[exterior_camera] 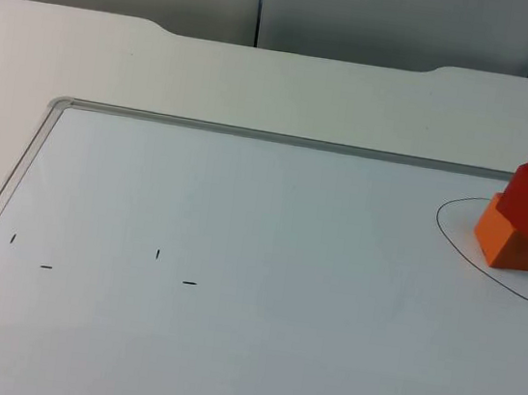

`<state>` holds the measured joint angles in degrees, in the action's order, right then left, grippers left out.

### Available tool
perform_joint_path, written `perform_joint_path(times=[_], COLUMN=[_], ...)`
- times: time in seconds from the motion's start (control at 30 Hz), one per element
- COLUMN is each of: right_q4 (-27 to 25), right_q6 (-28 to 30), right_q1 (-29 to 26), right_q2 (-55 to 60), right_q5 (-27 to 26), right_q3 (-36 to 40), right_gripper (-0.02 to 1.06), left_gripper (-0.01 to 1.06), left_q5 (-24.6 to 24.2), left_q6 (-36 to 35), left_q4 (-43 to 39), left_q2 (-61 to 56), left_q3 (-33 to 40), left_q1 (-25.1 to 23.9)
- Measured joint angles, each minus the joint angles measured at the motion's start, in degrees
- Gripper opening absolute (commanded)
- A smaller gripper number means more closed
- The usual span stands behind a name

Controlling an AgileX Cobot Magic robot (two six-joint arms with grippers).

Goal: Pick up one cube with the left hand and another cube with the right hand. First place the cube in the right hand at the target position, then stack the cube in the left hand on top.

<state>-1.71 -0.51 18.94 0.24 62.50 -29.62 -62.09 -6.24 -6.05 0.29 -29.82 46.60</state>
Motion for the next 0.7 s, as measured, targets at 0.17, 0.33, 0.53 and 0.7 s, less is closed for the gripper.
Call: perform_joint_path(times=[0.17, 0.33, 0.53, 0.7], right_q4=[0.00, 0.00, 0.00, 0.00], right_q6=[0.00, 0.00, 0.00, 0.00], right_q1=[0.00, 0.00, -0.12, -4.34], right_q2=[0.00, 0.00, 0.00, 0.00], right_q5=[0.00, 0.00, 0.00, 0.00], right_q3=[0.00, 0.00, 0.00, 0.00], right_gripper=[1.05, 1.05, 1.05, 1.05], left_gripper=[1.05, 1.05, 1.05, 1.05], left_q5=[0.00, 0.00, 0.00, -0.10], left_q6=[0.00, 0.00, 0.00, 0.00], left_q4=[0.00, 0.00, 0.00, 0.00], left_q2=[0.00, 0.00, 0.00, -0.09], left_q3=[0.00, 0.00, 0.00, 0.00], left_q1=[0.00, 0.00, -1.36, -9.58])
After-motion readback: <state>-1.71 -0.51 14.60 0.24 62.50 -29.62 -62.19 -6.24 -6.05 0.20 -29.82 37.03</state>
